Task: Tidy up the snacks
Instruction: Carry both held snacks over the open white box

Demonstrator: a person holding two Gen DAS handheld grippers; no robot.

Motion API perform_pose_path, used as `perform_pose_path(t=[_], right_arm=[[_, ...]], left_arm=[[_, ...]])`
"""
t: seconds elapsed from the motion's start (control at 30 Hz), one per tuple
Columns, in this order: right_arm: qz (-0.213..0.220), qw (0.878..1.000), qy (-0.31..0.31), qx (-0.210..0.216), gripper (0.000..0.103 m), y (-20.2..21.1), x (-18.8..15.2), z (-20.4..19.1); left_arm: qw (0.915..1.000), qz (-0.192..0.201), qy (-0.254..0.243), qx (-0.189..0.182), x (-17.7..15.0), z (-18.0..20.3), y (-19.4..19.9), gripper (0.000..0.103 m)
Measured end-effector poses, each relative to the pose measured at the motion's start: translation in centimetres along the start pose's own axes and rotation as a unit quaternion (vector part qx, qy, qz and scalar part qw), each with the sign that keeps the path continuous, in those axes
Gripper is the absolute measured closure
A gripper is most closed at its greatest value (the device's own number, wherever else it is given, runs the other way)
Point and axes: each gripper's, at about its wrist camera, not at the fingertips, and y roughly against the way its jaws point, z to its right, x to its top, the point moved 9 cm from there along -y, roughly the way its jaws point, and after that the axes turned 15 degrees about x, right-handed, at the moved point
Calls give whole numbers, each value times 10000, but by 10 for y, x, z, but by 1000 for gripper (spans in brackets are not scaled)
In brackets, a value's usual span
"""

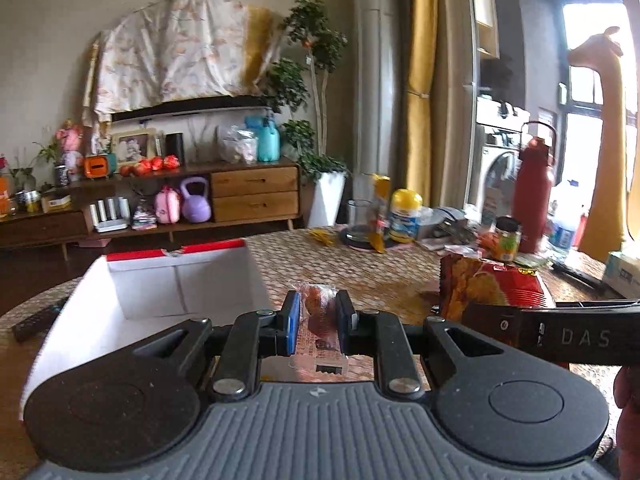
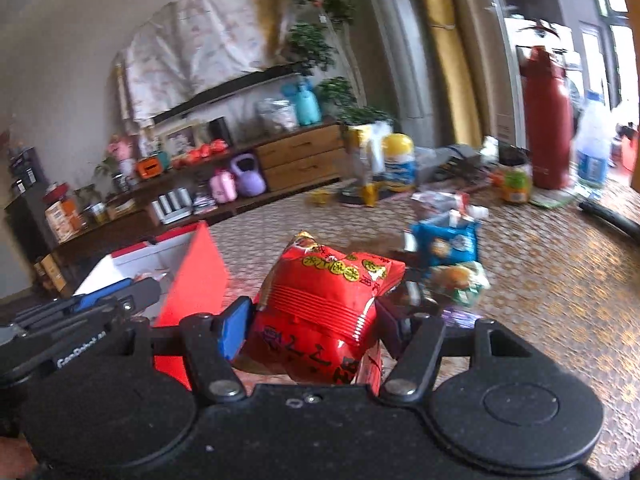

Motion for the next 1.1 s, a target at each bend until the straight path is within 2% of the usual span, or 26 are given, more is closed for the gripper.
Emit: perform_pose_path(t=[0.47,0.77,0.97,1.1], right_arm=[[-173,9944,703,765,38,-45,14,-87],[-399,9863,1196,1067,38,-94,25,-135],[-631,9816,1401,1134,38,-136,34,-154],[-920,9801,1312,1172,38,-167,34,-158]], left_arm=[[9973,-110,246,684,7,-81,-21,85],[9945,-322,249,969,15,-122,-59,85],[9914,-692,336,1058,13,-144,-93,85],[9865,-1166,515,1024,4,-158,-121,85]])
